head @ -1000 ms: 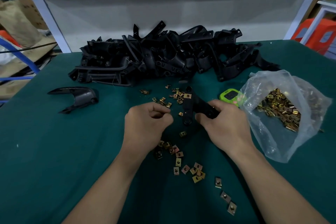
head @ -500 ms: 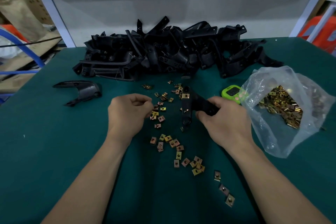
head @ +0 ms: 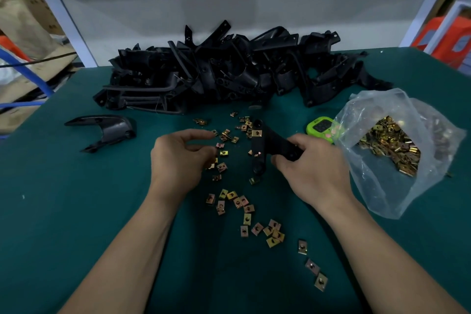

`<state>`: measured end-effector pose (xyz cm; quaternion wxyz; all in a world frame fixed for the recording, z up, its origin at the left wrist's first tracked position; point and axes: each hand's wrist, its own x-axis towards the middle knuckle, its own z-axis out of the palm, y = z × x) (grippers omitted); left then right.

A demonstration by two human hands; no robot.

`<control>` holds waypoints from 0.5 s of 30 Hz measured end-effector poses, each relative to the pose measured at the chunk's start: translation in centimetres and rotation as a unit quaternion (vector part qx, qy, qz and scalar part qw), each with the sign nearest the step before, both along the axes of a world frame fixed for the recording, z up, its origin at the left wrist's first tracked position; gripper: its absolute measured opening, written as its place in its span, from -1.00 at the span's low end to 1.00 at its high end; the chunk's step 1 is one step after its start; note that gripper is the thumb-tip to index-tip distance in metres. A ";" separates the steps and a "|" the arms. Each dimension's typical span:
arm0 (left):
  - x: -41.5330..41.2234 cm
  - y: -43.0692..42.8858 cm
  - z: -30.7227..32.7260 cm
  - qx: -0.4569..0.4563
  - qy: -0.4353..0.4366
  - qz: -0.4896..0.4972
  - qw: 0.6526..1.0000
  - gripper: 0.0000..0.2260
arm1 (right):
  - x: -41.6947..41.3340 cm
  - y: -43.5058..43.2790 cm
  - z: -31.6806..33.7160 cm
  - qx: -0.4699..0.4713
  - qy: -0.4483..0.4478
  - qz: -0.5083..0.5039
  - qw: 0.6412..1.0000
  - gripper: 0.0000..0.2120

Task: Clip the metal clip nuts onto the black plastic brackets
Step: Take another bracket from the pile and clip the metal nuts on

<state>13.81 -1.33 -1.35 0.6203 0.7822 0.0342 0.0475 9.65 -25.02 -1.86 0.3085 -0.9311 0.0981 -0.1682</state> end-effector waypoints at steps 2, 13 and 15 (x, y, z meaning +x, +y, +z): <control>0.0 0.2 0.2 0.025 -0.005 0.011 1.000 -0.70 | 0.0 0.0 0.0 -0.003 -0.001 0.001 1.000 -0.84; -1.5 -0.6 1.5 0.193 -0.061 -0.029 0.979 -0.32 | -0.2 0.2 0.3 0.011 0.008 -0.013 1.000 -0.86; -1.7 -0.2 2.0 0.274 -0.082 -0.033 0.958 -0.41 | -0.2 0.2 0.3 0.016 0.010 -0.016 1.000 -0.86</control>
